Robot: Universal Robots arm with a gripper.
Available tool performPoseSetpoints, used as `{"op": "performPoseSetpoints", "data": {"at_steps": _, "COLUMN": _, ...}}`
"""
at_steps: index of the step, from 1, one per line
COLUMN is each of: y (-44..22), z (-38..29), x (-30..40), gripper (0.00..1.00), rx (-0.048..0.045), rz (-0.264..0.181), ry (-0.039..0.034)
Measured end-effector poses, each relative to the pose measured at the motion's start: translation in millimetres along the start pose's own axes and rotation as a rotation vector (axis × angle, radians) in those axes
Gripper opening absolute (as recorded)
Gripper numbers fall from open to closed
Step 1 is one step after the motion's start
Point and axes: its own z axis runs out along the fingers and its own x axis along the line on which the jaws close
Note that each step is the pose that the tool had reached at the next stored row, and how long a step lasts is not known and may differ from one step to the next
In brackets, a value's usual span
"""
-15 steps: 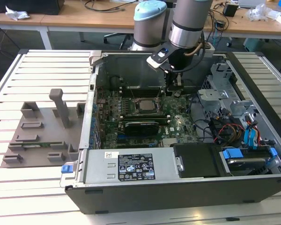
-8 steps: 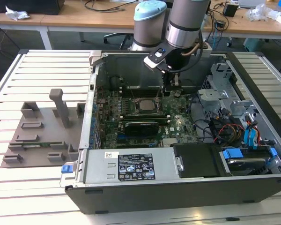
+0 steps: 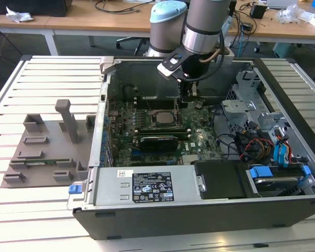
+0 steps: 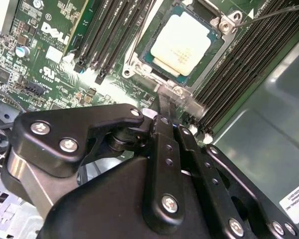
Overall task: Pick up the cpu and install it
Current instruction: 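Close the cpu cover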
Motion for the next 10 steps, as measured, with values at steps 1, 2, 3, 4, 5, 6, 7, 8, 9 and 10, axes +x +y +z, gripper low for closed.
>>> {"op": "performPoseSetpoints", "data": {"at_steps": 1, "y": -0.9, "z": 0.1, "x": 0.0, "gripper": 0.11, "rx": -0.0001, "rz": 0.000, "ry": 0.0001}}
{"op": "performPoseSetpoints", "data": {"at_steps": 2, "y": -2.3, "z": 0.4, "x": 0.2, "gripper": 0.11, "rx": -0.0001, "rz": 0.000, "ry": 0.0002}}
{"op": "performPoseSetpoints", "data": {"at_steps": 3, "y": -3.6, "z": 0.9, "x": 0.2, "gripper": 0.11, "rx": -0.0001, "rz": 0.000, "ry": 0.0002}}
{"op": "performPoseSetpoints", "data": {"at_steps": 4, "y": -6.2, "z": 2.0, "x": 0.4, "gripper": 0.11, "rx": 0.0000, "rz": 0.000, "ry": -0.0001}}
{"op": "performPoseSetpoints", "data": {"at_steps": 5, "y": -8.2, "z": 3.4, "x": 0.5, "gripper": 0.11, "rx": 0.0000, "rz": 0.000, "ry": 0.0000}}
{"op": "performPoseSetpoints", "data": {"at_steps": 6, "y": -12.6, "z": 6.3, "x": 0.8, "gripper": 0.11, "rx": 0.0000, "rz": 0.000, "ry": 0.0003}}
{"op": "performPoseSetpoints", "data": {"at_steps": 7, "y": -17.2, "z": 9.3, "x": 1.1, "gripper": 0.11, "rx": 0.0000, "rz": 0.000, "ry": 0.0003}}
{"op": "performPoseSetpoints", "data": {"at_steps": 8, "y": -20.7, "z": 11.8, "x": 1.4, "gripper": 0.11, "rx": -0.0001, "rz": 0.000, "ry": 0.0004}}
{"op": "performPoseSetpoints", "data": {"at_steps": 9, "y": -23.6, "z": 13.8, "x": 1.6, "gripper": 0.11, "rx": -0.0001, "rz": 0.000, "ry": 0.0004}}
{"op": "performPoseSetpoints", "data": {"at_steps": 10, "y": -28.0, "z": 16.7, "x": 1.9, "gripper": 0.11, "rx": -0.0001, "rz": 0.000, "ry": 0.0004}}
